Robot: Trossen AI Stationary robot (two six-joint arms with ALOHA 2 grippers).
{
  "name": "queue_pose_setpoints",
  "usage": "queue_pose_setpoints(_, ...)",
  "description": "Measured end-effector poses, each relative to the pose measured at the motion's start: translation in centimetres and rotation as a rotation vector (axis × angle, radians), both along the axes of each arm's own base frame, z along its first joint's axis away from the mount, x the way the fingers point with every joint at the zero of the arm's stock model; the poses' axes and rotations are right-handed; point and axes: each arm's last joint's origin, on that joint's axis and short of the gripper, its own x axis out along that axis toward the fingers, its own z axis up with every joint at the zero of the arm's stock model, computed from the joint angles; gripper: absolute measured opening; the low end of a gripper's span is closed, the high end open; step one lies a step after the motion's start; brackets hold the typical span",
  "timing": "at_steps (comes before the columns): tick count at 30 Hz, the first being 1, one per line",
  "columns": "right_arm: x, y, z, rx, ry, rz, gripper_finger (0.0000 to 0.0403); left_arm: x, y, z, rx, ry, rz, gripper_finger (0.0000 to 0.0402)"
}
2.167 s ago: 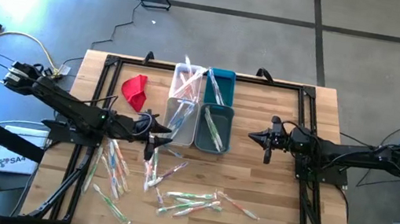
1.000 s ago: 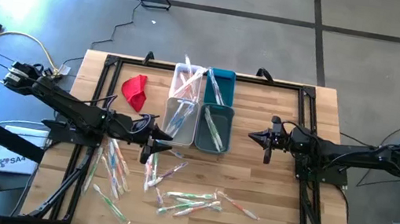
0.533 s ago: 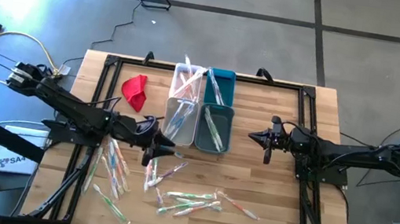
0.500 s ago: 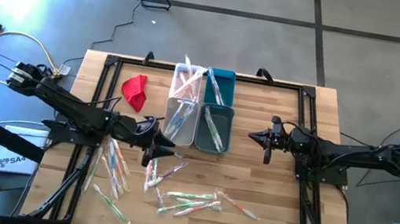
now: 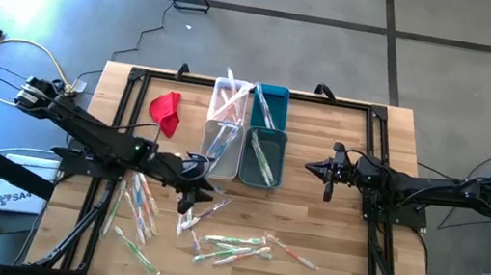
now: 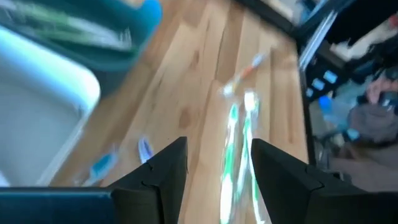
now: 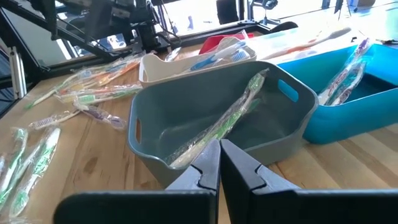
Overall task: Pick & Place Toothbrushes
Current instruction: Put the blue toothbrush into the gray bin
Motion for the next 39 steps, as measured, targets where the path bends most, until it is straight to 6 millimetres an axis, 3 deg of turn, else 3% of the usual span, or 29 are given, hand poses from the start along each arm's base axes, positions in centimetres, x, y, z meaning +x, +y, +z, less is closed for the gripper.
queue_pose_setpoints(11, 0.0, -0.1, 0.0, -0.002, -0.001, -0.036, 0.0003, 2.4, -1.8, -0.8, -0.058, 0.146, -0.083, 0.0175)
queue_pose_setpoints(21, -0.1, -0.3, 0.0, -0.016, 0.001, -0.105, 0.0003, 1.8, -2.0, 0.2, -0.123, 0.476, -0.044, 0.0175)
queue_pose_setpoints(26, -0.1, -0.3, 0.0, -0.016, 0.001, -0.104, 0.0003, 0.3, -1.4, -0.3, -0.054, 0.666, -0.02, 0.0175)
queue_pose_setpoints(30, -0.1, -0.3, 0.0, -0.021, 0.002, -0.103, 0.0003, -1.0, -0.8, -1.1, 0.104, 0.786, -0.032, 0.0175)
queue_pose_setpoints(39, -0.1, -0.3, 0.0, -0.021, 0.005, -0.099, 0.0003, -0.9, -0.2, -1.4, 0.378, 0.732, -0.048, 0.0175)
